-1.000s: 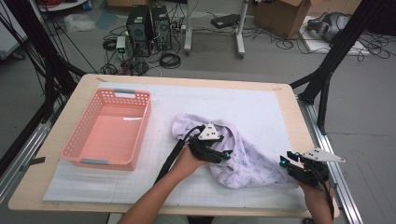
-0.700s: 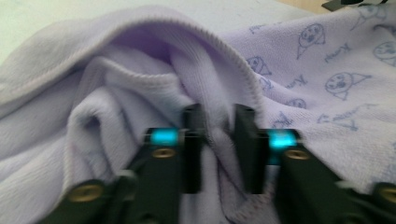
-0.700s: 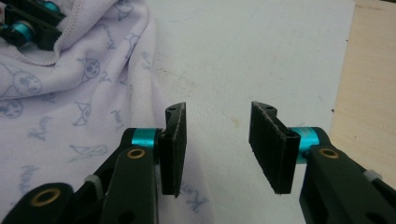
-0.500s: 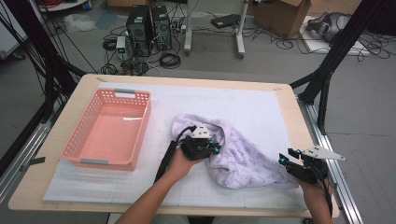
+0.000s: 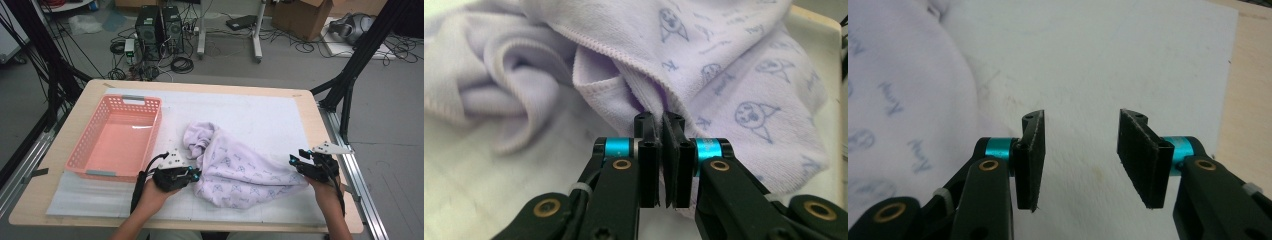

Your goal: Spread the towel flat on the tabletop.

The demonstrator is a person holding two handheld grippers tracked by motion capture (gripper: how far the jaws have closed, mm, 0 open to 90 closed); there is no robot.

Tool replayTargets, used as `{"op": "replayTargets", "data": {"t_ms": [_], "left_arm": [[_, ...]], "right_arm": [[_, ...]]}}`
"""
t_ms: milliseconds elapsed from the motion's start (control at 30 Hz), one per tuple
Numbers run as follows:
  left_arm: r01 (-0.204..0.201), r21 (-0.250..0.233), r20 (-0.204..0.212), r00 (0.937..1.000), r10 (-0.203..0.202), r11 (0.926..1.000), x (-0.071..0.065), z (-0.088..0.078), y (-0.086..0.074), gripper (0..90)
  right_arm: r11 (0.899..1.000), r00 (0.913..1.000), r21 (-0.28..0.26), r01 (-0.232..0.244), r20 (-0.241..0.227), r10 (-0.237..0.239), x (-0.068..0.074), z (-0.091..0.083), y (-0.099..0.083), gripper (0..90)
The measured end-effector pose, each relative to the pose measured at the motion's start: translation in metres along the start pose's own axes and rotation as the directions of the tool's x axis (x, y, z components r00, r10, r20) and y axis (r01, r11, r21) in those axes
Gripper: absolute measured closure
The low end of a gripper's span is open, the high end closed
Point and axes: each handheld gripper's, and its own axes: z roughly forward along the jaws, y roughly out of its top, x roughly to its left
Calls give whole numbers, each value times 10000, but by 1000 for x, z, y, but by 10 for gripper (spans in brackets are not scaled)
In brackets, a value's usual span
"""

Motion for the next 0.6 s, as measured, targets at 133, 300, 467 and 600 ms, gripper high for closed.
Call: {"op": "replayTargets", "data": {"t_ms": [133,300,467,600], "left_arm": [[87,-101,-72,9999,-87,9999,-5,-15,-13,856],[92,-134,-71,9999,-93,9999,-8,-22,-21,855],[-32,-199,-76,10000,30,9998,-9,-22,-26,855],[-28,-208,-113,9999,26,9998,-8,-24,-27,855]], "right_arm": [[9998,9988,103,146,-461,-141,8,20,22,539],[9991,9897,398,120,-1427,-62,22,54,46,534],[9894,9722,1433,224,-2338,119,34,90,55,547],[9826,9406,1786,512,-3393,127,53,118,57,552]]}}
